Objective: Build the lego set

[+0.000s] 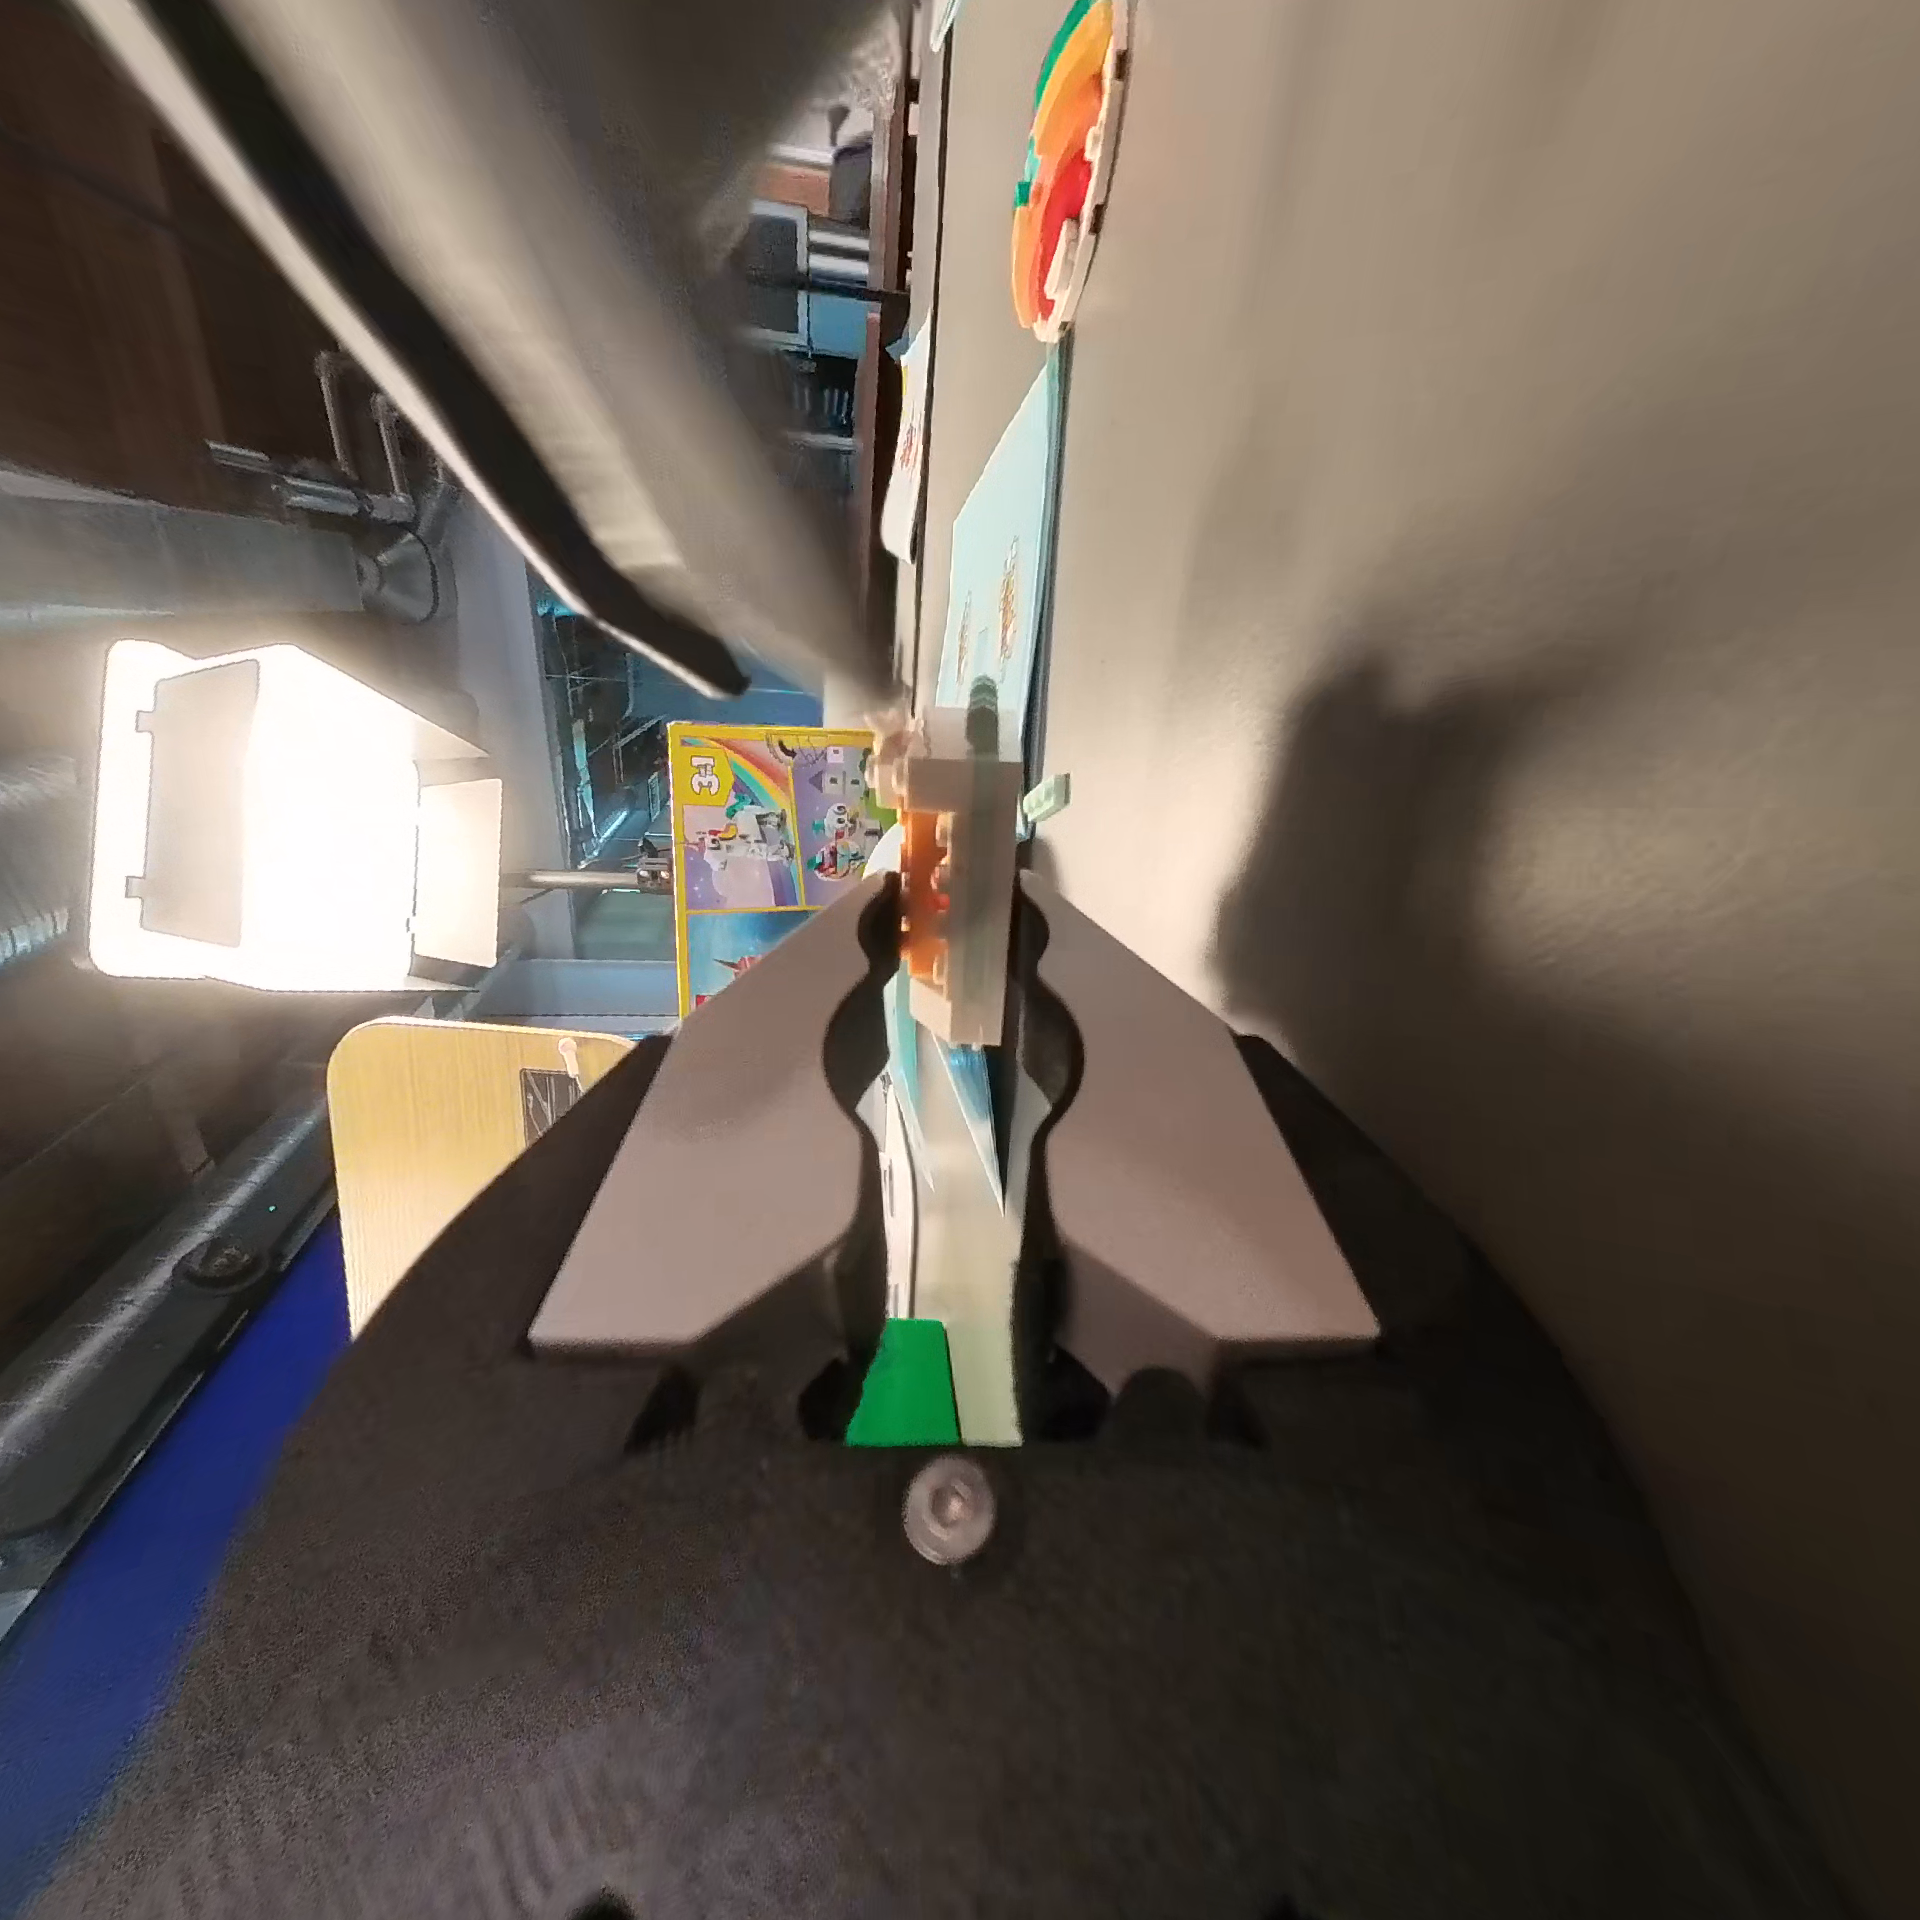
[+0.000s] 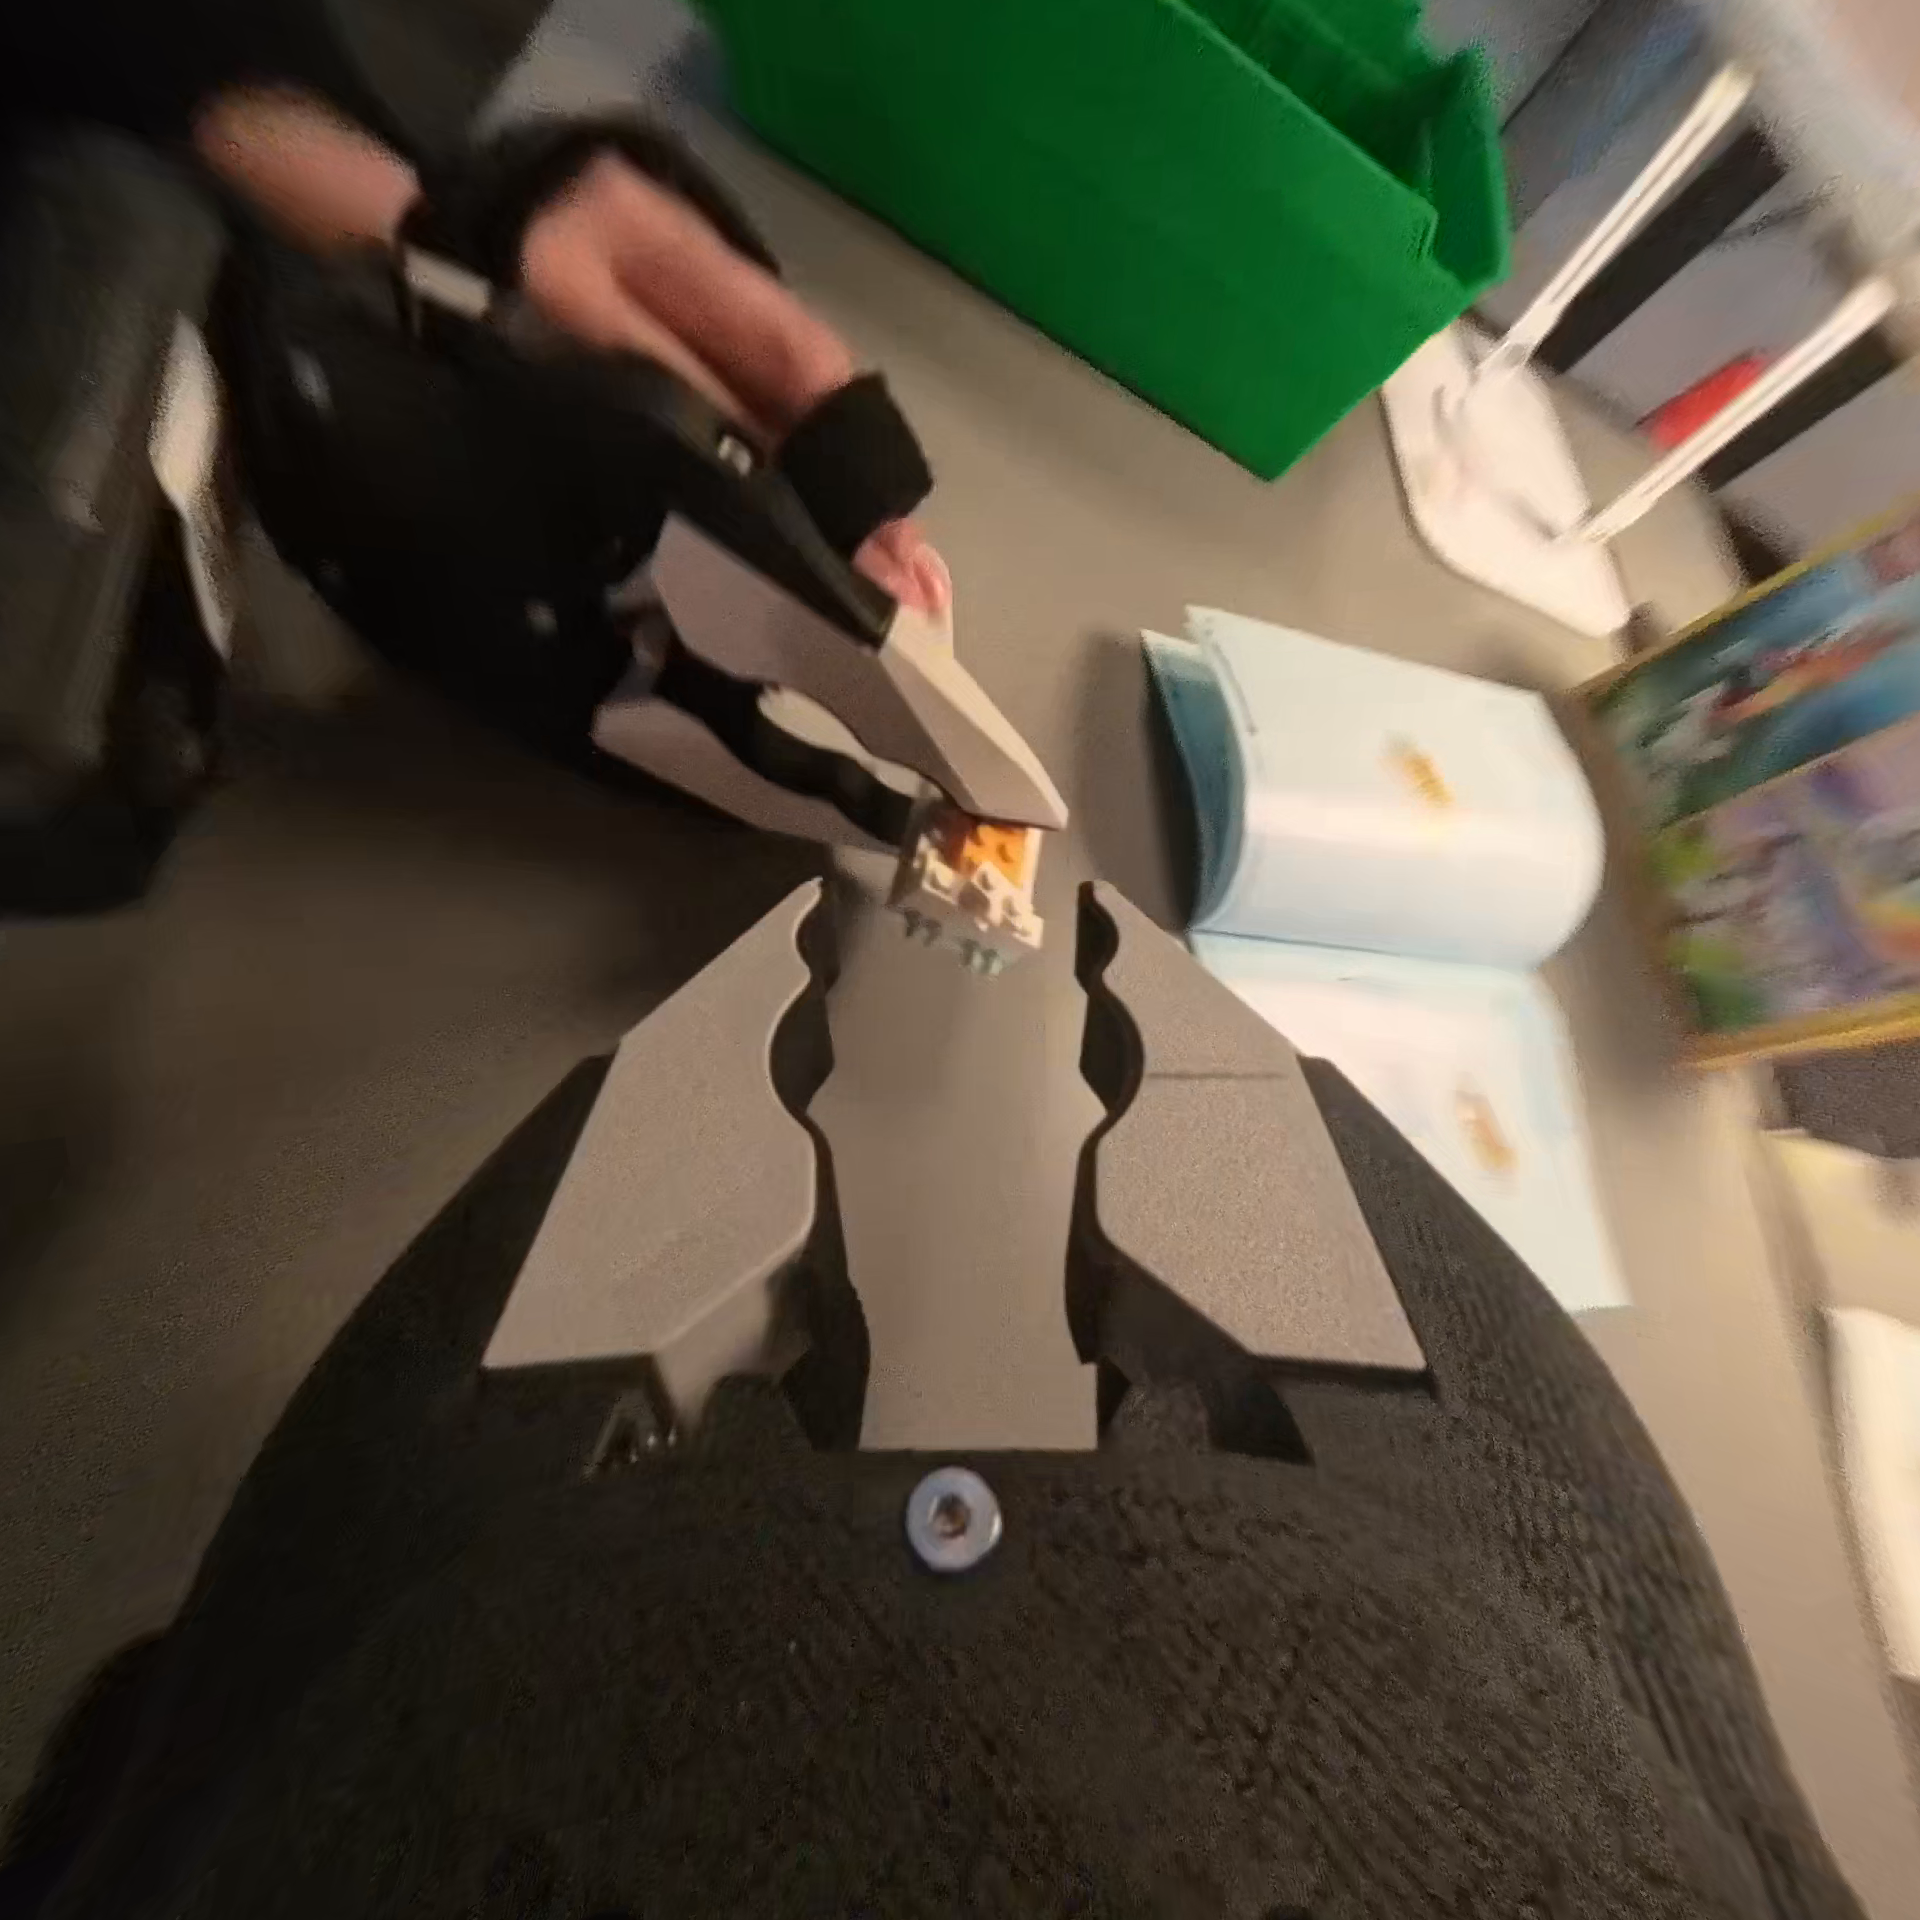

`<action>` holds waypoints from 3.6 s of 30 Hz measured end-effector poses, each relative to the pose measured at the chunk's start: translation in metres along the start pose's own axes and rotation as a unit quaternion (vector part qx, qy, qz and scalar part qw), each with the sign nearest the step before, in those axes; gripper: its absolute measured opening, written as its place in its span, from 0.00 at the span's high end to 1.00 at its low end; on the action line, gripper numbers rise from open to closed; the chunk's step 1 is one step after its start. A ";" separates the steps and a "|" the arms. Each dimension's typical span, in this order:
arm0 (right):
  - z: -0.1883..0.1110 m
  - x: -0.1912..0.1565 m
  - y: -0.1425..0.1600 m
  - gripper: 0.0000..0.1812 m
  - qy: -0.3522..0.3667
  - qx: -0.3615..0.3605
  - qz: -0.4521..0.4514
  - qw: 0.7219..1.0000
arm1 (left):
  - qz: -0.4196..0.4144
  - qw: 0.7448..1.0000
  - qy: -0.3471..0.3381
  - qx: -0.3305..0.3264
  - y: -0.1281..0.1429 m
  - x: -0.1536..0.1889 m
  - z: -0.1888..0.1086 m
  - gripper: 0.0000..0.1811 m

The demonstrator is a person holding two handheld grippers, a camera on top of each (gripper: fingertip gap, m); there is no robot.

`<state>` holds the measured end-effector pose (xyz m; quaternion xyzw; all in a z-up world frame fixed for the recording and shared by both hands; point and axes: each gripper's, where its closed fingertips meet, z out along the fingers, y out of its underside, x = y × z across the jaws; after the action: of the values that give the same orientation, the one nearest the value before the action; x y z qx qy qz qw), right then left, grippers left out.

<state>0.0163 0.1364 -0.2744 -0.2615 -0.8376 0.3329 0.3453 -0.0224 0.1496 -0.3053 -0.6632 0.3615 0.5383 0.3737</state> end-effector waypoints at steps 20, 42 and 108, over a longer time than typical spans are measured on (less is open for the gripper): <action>0.024 0.003 0.019 0.86 0.142 -0.078 -0.298 0.941 | -0.014 1.000 0.009 0.011 -0.002 0.001 -0.001 0.90; 0.018 -0.021 0.024 0.89 0.133 -0.072 -0.390 0.908 | -0.050 0.991 0.093 0.087 -0.017 0.022 -0.011 0.90; 0.007 -0.027 0.034 0.88 0.080 -0.098 -0.371 0.920 | -0.082 0.979 0.138 0.125 -0.030 0.028 -0.018 0.90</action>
<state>0.0351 0.1373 -0.3145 0.0098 -0.8724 0.0753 0.4829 0.0168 0.1453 -0.3266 -0.7070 0.4183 0.3595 0.4426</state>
